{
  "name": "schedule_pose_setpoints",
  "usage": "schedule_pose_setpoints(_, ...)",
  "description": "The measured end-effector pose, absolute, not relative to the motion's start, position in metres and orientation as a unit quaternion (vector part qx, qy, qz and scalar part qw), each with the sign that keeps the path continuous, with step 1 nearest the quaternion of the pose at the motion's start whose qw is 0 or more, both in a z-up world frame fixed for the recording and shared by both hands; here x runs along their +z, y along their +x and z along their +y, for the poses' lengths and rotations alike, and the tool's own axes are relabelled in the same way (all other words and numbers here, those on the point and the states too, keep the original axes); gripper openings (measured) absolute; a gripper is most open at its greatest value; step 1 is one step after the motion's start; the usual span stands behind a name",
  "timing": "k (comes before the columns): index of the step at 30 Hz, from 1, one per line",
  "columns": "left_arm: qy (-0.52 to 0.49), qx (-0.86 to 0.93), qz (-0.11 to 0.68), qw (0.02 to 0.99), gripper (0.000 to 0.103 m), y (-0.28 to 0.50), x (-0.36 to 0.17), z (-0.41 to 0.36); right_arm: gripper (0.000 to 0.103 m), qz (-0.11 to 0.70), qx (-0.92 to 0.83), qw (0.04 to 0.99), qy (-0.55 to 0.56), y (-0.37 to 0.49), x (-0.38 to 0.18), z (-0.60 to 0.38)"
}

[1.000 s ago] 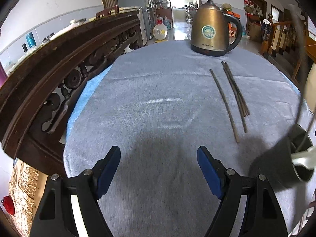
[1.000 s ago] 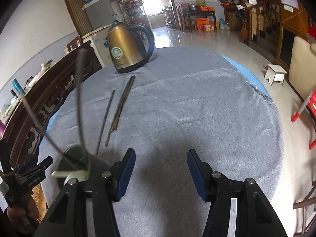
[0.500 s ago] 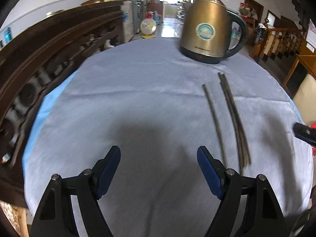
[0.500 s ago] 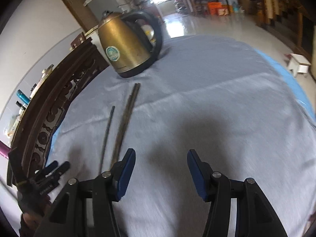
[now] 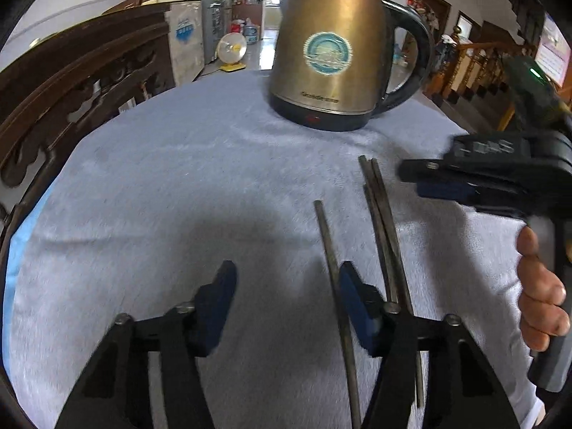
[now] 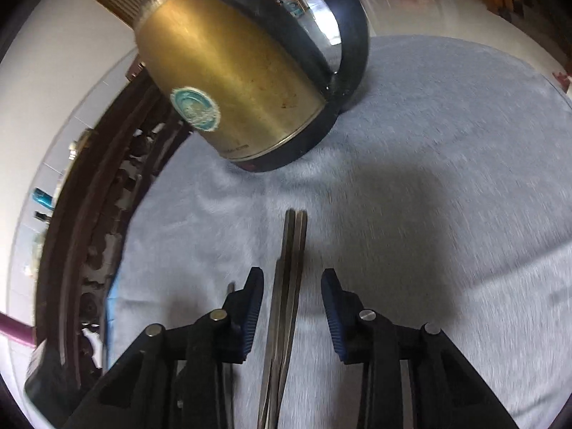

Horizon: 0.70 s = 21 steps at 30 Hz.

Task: Organize utensils
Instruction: 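Move the right gripper to the dark chopsticks on the cloth and close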

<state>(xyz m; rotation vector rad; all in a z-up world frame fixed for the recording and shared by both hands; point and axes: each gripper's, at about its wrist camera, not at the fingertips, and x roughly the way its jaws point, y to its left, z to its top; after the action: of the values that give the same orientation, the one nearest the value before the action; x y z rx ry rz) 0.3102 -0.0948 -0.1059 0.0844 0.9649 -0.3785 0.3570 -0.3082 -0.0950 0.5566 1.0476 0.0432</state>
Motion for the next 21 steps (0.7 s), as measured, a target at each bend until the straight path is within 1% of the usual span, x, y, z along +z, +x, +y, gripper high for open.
schedule_pose_setpoints(1,0.043,-0.183,0.464,0.866,0.045,0.313,-0.108,-0.097,0.032,0.498,0.013,0.829,0.255,0.364,-0.098,-0.306)
schedule_pose_setpoints(2,0.044,-0.183,0.467,0.864,0.044,0.316,-0.110,-0.099,0.029,0.501,0.007,0.829,0.249,0.369,-0.100,-0.303)
schedule_pose_setpoints(4,0.045,-0.184,0.472,0.861,0.037,0.321,-0.114,-0.103,0.027,0.510,-0.006,0.828,0.233,0.380,-0.105,-0.297)
schedule_pose_setpoints(6,0.043,-0.189,0.475,0.859,0.033,0.322,-0.117,-0.104,0.020,0.524,-0.027,0.826,0.206,0.386,-0.110,-0.290)
schedule_pose_setpoints(8,0.038,-0.195,0.480,0.855,0.027,0.323,-0.120,-0.104,0.019,0.521,-0.036,0.832,0.186,0.389,-0.111,-0.284)
schedule_pose_setpoints(9,0.037,-0.196,0.482,0.853,0.023,0.323,-0.121,-0.105,0.016,0.522,-0.039,0.834,0.174,0.390,-0.111,-0.281)
schedule_pose_setpoints(10,0.038,-0.195,0.479,0.855,0.020,0.323,-0.122,-0.105,0.015,0.523,-0.043,0.835,0.163,0.391,-0.111,-0.278)
schedule_pose_setpoints(13,0.045,-0.189,0.477,0.857,0.013,0.322,-0.122,-0.105,0.010,0.531,-0.040,0.834,0.144,0.390,-0.112,-0.276)
schedule_pose_setpoints(15,0.045,-0.187,0.479,0.857,0.010,0.323,-0.123,-0.102,0.009,0.541,-0.044,0.827,0.144,0.386,-0.112,-0.278)
schedule_pose_setpoints(21,0.039,-0.187,0.485,0.854,0.009,0.326,-0.123,-0.096,0.009,0.567,-0.069,0.808,0.144,0.369,-0.111,-0.301)
